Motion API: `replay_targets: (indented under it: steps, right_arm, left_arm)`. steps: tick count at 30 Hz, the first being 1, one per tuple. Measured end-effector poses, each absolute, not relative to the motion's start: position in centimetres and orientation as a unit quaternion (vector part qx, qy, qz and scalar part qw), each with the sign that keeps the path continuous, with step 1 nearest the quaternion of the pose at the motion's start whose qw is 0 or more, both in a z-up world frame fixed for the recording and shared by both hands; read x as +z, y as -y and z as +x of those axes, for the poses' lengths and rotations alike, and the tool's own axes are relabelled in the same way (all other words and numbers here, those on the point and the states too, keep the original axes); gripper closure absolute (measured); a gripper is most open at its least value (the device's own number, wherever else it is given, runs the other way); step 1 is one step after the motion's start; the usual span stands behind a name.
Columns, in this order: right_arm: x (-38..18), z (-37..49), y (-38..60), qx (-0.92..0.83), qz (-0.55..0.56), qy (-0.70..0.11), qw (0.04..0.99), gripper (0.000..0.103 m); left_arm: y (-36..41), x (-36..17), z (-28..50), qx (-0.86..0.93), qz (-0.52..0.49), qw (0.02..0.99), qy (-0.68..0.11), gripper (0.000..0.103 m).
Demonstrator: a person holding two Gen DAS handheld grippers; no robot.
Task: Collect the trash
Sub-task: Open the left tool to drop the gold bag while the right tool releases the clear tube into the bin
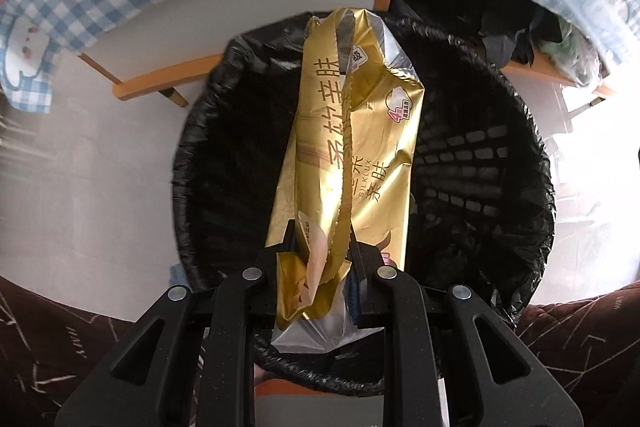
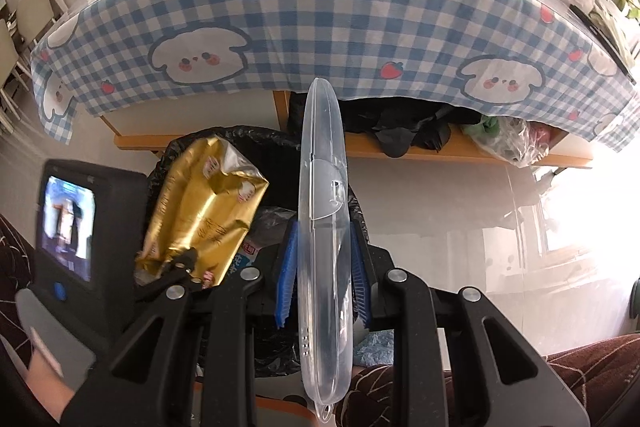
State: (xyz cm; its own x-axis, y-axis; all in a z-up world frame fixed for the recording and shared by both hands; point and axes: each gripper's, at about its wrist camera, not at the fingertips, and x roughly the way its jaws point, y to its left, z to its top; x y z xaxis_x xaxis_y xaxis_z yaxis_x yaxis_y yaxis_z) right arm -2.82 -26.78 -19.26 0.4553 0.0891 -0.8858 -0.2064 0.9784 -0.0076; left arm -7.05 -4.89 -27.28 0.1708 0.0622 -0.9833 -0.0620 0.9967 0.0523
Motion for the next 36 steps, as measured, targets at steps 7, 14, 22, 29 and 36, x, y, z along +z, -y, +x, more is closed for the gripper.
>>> replay_targets:
  steps: [7,14,22,29,36]
  right_arm:
    - [-19.2,-2.9,27.2,0.079,-0.055,-0.512,0.853,0.079]
    - [-19.1,-2.9,27.2,0.073,-0.057,-0.507,0.857,0.079]
    - [-19.9,-2.9,25.9,0.07,-0.078,-0.507,0.855,0.079]
    - [-21.1,-3.4,24.8,0.093,-0.066,-0.534,0.838,0.079]
    - [-23.0,-3.4,22.5,0.104,-0.077,-0.55,0.825,0.079]
  left_arm:
    - [5.7,-27.3,-7.0,0.032,0.017,0.779,-0.627,0.073]
    - [5.7,-24.9,-7.3,0.034,0.039,0.797,-0.602,0.044]
    - [2.4,-22.3,-6.8,0.051,0.01,0.816,-0.576,0.024]
    - [0.2,-19.6,-6.9,0.063,0.0,0.837,-0.544,0.007]
    - [-1.0,-18.5,-7.2,0.057,-0.017,0.839,-0.541,0.006]
